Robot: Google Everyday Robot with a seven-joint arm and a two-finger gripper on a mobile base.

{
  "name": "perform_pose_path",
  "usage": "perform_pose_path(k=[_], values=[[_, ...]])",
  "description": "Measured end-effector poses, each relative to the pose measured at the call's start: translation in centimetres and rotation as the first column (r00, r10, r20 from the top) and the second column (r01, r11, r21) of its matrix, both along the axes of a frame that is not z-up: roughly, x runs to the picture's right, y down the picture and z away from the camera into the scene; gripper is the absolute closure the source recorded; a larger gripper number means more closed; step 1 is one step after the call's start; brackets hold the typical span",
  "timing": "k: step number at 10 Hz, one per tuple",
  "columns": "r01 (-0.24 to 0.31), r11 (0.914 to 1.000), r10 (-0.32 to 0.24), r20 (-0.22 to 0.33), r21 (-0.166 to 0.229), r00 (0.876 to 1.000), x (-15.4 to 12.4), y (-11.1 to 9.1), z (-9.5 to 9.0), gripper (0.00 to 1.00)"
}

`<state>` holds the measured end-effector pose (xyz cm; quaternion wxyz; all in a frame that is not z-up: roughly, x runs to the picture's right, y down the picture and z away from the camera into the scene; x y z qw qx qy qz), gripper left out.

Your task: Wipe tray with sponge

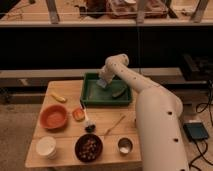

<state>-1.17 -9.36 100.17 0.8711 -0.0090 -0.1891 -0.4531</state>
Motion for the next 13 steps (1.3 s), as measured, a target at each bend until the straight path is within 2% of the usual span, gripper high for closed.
perform_pose_path(k=[1,3,6,7,9,10,11,13], values=[[-0.019,0.9998,0.019,0.014,0.006,1.000,-0.8,0.0,0.2,0.85],[-0.088,0.9959,0.089,0.077,-0.023,0.993,-1.9,0.5,0.3,0.85],[-0.115,0.9904,0.127,0.176,-0.076,0.976,-3.1,2.1,-0.6,0.85],[-0.108,0.9893,0.127,0.216,-0.098,0.968,-3.2,2.9,-1.2,0.85],[-0.071,0.9903,0.101,0.261,-0.119,0.960,-3.0,4.9,-2.9,0.85],[-0.038,0.9903,0.075,0.284,-0.134,0.956,-2.6,6.6,-4.1,0.85],[-0.016,0.9895,0.058,0.295,-0.144,0.954,-2.1,7.6,-4.9,0.85],[0.014,0.9875,0.032,0.287,-0.157,0.958,0.7,9.2,-6.0,0.85]])
